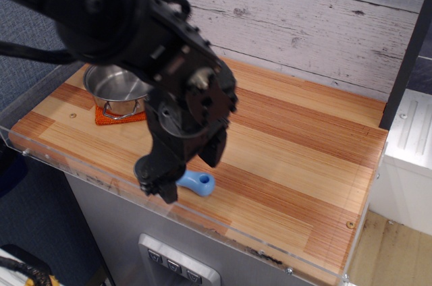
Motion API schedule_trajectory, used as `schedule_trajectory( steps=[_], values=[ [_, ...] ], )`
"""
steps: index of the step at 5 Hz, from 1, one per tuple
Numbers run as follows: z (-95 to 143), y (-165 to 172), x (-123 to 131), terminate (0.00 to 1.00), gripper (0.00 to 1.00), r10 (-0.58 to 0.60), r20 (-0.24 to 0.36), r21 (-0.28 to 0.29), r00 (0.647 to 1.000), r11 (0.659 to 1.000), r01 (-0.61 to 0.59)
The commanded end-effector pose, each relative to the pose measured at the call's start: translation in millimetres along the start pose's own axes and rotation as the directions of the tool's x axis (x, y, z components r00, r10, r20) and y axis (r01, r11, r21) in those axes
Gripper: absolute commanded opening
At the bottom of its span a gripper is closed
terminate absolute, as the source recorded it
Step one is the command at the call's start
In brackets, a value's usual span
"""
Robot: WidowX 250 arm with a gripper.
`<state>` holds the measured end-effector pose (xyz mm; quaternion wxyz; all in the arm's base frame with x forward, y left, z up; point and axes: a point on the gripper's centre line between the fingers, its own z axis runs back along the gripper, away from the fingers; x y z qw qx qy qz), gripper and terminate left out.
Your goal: Move the spoon to the right of the pot.
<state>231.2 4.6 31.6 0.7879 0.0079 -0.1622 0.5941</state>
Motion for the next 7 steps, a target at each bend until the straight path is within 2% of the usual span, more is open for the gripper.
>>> schedule_trajectory(
  steps=[1,2,3,5,7],
  values=[
    [-9,-7,-3,0.0,1.0,-0.004,0.019,0.01,1.0,1.0,0.004],
    [-15,-5,-2,0.0,1.0,0.004,0.031,0.026,1.0,1.0,-0.005],
    [-16,-2,2,0.0,0.0,0.027,0.067,0.036,0.997,0.999,-0.029],
    [-8,-2,10,0.0,0.0,0.043,0.075,0.028,0.996,0.999,-0.045],
    [27,-24,35,0.0,0.0,0.067,0.114,-0.088,0.991,0.994,-0.058]
  ],
)
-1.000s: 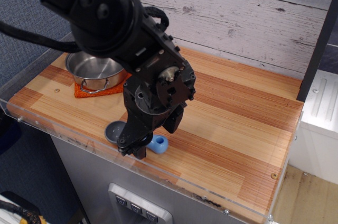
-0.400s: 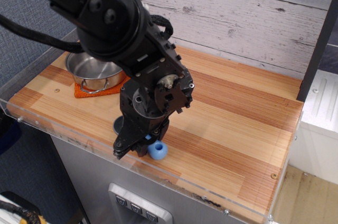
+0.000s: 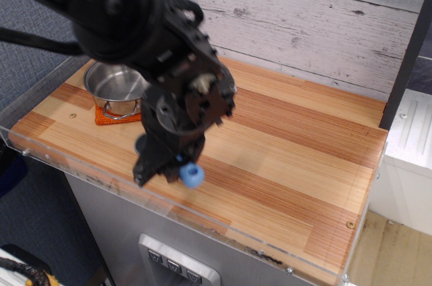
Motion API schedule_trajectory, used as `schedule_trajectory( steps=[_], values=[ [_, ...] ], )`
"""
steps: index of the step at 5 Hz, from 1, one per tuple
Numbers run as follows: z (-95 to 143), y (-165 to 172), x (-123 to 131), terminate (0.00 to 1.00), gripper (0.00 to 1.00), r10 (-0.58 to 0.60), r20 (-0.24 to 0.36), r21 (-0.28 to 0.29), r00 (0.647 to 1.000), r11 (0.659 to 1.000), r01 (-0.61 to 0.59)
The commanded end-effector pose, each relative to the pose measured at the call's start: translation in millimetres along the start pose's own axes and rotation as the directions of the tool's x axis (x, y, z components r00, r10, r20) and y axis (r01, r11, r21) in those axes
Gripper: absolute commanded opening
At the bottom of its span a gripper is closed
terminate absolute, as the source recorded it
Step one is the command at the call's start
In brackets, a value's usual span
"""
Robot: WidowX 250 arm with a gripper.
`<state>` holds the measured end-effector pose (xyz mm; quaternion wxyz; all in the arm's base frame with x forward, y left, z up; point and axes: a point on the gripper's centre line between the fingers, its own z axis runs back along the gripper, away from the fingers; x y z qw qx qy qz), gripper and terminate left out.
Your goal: Move the spoon to the right of the pot.
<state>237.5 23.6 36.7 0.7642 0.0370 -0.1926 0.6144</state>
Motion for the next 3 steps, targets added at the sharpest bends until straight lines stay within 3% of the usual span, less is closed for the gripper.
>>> schedule_trajectory(
  steps=[1,3],
  values=[
    [40,-41,19,0.0,0.0,0.052,-0.014,-0.151,0.999,0.987,-0.053],
    [45,-87,4,0.0,0.0,0.002,-0.077,-0.222,0.997,0.975,-0.019]
  ],
)
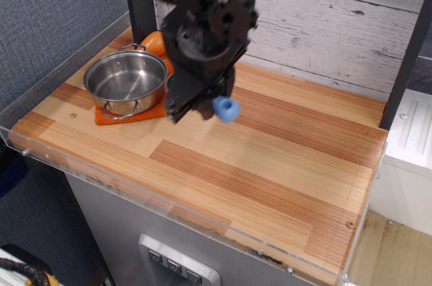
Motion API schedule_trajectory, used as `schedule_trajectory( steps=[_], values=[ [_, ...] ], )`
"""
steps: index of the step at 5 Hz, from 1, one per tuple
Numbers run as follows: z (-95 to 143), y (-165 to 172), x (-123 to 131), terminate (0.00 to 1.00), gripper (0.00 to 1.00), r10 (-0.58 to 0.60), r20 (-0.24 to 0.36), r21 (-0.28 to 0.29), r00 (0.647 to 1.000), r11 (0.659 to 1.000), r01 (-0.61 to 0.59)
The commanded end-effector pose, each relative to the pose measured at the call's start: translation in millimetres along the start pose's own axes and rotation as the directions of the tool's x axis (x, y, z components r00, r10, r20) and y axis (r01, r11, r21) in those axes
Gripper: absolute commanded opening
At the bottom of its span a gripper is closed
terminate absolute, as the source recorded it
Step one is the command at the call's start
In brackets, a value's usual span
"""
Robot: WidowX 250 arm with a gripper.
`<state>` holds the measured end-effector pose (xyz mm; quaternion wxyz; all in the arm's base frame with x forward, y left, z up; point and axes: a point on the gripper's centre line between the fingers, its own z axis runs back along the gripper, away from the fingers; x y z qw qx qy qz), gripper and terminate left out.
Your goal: Move the spoon to the right of the pot.
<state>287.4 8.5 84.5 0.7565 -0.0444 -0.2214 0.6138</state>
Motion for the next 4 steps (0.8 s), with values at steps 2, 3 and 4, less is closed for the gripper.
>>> schedule_trajectory(
  steps=[2,3,4],
  values=[
    [-21,-63,-44,0.0,0.0,-0.116,-0.076,-0.093,0.99,0.99,0.109],
    [-35,-77,-57,0.0,0.0,-0.159,-0.089,-0.105,0.983,0.983,0.15],
    [-52,-86,-66,0.0,0.0,-0.184,-0.123,-0.114,0.975,0.979,0.17]
  ],
)
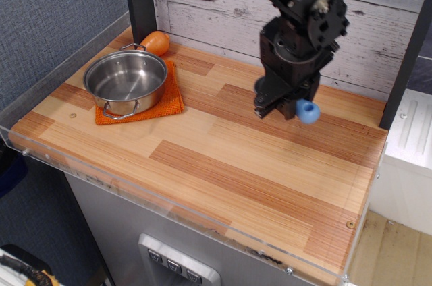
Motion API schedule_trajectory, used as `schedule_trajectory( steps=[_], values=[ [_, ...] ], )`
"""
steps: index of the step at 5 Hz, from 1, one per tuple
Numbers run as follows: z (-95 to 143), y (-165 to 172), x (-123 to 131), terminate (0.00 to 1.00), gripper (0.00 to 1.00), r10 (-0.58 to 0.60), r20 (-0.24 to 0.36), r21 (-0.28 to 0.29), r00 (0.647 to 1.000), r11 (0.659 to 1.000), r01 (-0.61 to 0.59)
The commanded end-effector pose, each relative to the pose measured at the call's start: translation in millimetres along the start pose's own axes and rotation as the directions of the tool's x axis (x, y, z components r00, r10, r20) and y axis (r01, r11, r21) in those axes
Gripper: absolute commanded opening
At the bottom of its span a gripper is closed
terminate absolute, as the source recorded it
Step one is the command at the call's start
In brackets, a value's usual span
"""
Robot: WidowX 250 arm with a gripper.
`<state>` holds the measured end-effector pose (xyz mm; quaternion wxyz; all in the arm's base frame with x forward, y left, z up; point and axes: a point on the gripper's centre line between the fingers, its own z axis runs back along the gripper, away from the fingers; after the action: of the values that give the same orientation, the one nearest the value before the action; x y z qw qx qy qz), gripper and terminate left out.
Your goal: Move the spoon to the right of the pot.
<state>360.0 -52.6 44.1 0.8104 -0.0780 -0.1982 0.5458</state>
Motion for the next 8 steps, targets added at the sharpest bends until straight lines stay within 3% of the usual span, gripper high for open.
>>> schedule_trajectory(
  steps=[1,3,4,6,8],
  values=[
    [-14,-26,-11,0.0,0.0,-0.092,-0.023,-0.051,0.995,0.995,0.091],
    [-26,-23,-11,0.0,0.0,-0.1,-0.04,-0.021,0.994,0.995,0.099],
    [-20,-17,-4,0.0,1.0,-0.066,-0.031,0.022,0.997,0.998,0.067],
    [-6,-20,2,0.0,1.0,-0.057,-0.036,0.002,0.998,0.998,0.057],
    [39,-18,15,0.0,1.0,-0.066,-0.024,-0.077,0.998,0.995,0.064]
  ],
)
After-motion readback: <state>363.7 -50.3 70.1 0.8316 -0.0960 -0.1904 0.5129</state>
